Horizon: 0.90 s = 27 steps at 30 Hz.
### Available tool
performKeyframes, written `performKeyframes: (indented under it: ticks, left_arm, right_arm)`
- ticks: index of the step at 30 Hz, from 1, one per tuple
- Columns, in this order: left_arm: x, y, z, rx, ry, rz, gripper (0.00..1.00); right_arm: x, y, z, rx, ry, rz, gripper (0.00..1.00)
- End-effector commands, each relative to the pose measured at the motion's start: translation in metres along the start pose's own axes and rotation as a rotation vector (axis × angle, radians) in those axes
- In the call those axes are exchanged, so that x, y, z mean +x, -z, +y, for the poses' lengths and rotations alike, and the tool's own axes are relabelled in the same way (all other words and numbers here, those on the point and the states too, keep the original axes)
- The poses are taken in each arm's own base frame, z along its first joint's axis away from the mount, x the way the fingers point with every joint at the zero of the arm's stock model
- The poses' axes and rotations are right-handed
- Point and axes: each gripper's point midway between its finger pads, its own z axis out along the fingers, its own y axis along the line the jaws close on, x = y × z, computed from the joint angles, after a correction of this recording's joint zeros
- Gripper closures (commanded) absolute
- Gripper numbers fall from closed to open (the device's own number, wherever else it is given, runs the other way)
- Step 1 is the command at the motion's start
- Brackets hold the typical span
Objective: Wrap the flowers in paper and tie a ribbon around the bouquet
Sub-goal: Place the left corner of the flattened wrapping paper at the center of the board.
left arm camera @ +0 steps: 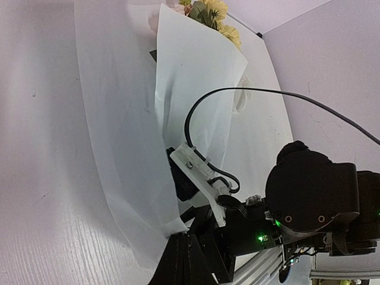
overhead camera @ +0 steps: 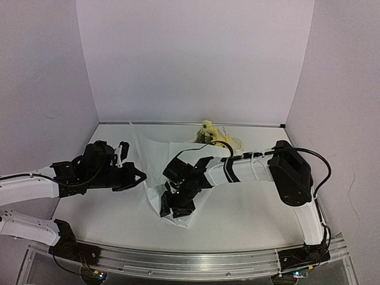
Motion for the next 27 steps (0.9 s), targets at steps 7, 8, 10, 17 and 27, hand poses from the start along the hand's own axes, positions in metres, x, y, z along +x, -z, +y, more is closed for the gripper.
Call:
performKeyframes:
  ticks: [7,8,10,17,27]
  left_arm:
    - [0.005,0.000,-0.036,0.150,-0.080,0.068,1.00]
    - [0.008,-0.003,-0.041,0.174,-0.096,0.088,1.00]
    - [0.014,-0.008,-0.047,0.208,-0.122,0.128,1.00]
    - [0.015,-0.021,-0.033,0.135,-0.150,0.134,1.00]
    - [0.010,-0.027,-0.015,0.036,-0.120,0.100,1.00]
  right_arm:
    - [0.020,-0.036,-0.110,0.419,-0.074,0.055,0.46]
    - [0.020,-0.034,-0.109,0.415,-0.064,0.055,0.44]
    - [0.019,-0.030,-0.104,0.388,-0.030,0.047,0.42]
    - [0.012,-0.001,-0.059,0.159,0.166,-0.051,0.39]
    - [0.012,0.038,-0.032,0.012,0.283,-0.125,0.36]
